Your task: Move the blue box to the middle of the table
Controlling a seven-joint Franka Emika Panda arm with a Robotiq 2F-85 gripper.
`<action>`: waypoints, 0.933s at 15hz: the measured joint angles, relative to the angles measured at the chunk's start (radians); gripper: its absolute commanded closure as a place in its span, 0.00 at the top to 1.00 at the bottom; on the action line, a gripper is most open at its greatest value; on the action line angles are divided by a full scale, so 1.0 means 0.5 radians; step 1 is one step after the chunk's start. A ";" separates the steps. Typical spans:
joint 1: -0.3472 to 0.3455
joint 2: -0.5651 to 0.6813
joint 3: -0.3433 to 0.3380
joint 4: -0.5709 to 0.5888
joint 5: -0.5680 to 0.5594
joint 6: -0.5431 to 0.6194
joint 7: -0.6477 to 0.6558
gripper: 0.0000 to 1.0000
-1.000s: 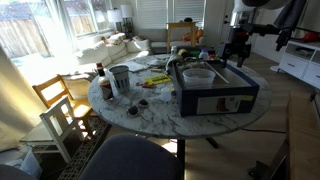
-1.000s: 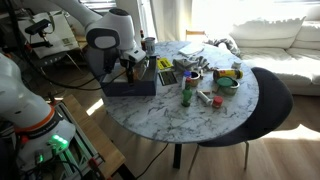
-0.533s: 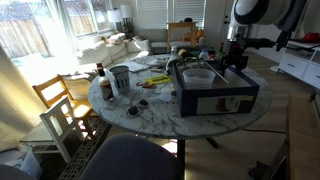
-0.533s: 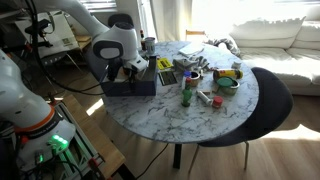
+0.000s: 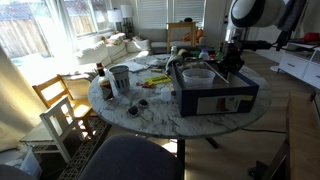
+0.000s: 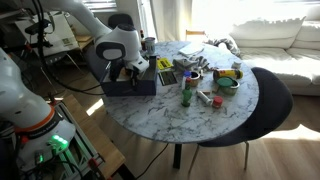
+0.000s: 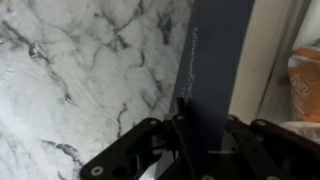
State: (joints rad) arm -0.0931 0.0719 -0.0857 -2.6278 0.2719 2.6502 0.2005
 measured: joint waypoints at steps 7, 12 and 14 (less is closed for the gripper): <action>-0.006 -0.029 -0.015 0.021 -0.004 0.000 0.056 0.00; -0.037 -0.219 -0.042 0.068 0.136 -0.226 0.030 0.00; -0.056 -0.283 -0.070 0.129 0.211 -0.392 0.018 0.00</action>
State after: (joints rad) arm -0.1213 -0.0696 -0.1206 -2.5632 0.3771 2.4541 0.2093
